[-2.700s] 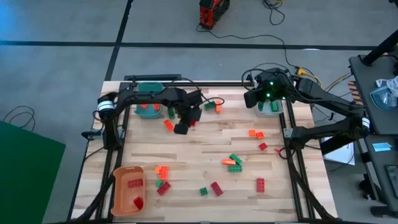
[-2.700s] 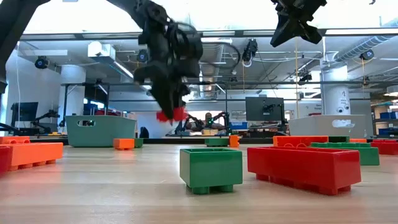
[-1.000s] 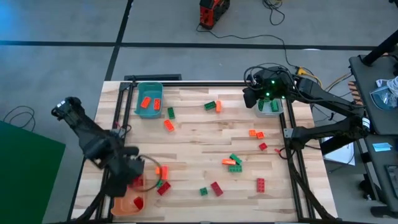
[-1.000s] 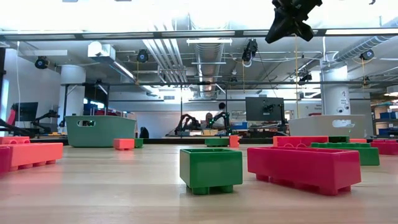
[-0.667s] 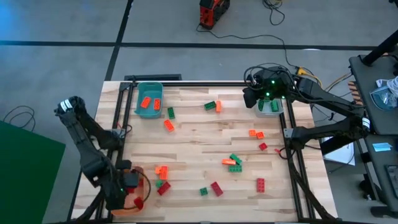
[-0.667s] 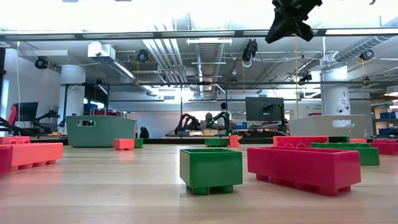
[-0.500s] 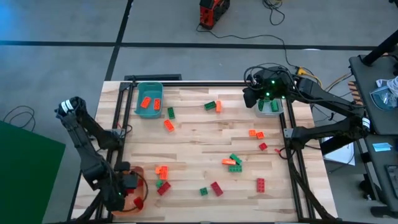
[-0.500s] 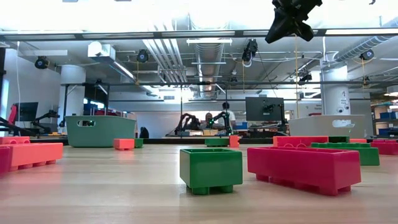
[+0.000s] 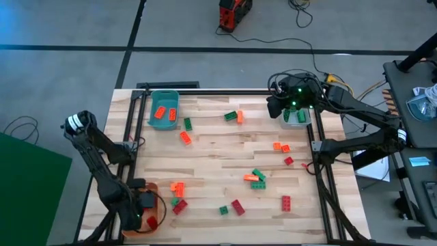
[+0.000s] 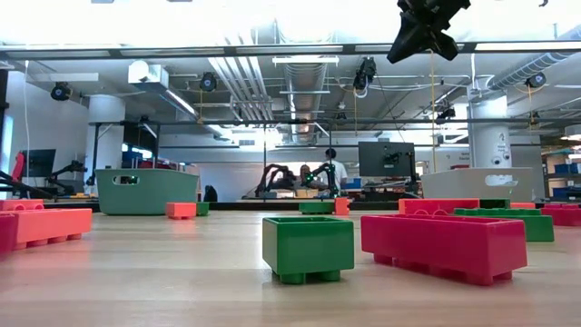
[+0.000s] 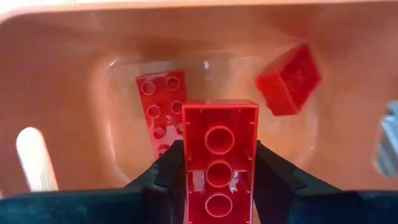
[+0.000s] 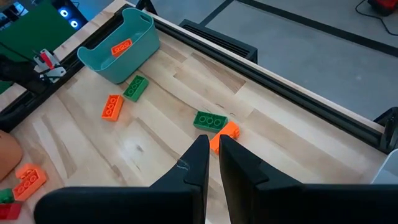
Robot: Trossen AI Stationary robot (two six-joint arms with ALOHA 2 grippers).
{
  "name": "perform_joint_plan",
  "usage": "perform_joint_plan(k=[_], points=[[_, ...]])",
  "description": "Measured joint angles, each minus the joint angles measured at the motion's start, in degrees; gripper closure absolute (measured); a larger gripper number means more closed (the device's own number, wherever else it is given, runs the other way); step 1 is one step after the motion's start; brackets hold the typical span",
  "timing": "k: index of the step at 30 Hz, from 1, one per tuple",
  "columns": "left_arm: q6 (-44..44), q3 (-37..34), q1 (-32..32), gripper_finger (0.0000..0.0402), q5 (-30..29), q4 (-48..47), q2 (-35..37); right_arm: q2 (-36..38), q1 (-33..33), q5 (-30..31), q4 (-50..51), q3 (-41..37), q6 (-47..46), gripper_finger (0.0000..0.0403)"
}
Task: Sort blocks
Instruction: Put the red game piece into the orange bin, then put the orange game piece into the blue bin
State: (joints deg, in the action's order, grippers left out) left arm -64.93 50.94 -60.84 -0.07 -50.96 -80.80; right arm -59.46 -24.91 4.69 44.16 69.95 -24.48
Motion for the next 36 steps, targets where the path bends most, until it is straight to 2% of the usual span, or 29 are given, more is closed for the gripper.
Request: perform_joint_plan(k=[8,15,25,32,36], points=[[0.4,1.4,-0.3,0.0291,-2.0,1.6,-5.8,0.0,0.0,0.0,0.0,0.0,-0.2,0.0375],[0.4,1.9,-0.4,0.0290,-2.3,5.4,-6.5,0.0,0.0,0.0,-0.1,0.0,-0.5,0.0375],[-0.1,1.9,-0.5,0.0186,-1.3,5.2,-6.5,0.0,0.0,0.0,-0.2,0.0,-0.6,0.0375],[-0.1,3.5,-0.6,0.0164,2.5,3.8,-6.5,0.0,0.0,0.0,-0.1,0.0,-0.6,0.0375],[-0.1,8.0,-0.6,0.0163,2.1,-2.5,-6.4,0.0,0.0,0.0,-0.1,0.0,-0.6,0.0375]])
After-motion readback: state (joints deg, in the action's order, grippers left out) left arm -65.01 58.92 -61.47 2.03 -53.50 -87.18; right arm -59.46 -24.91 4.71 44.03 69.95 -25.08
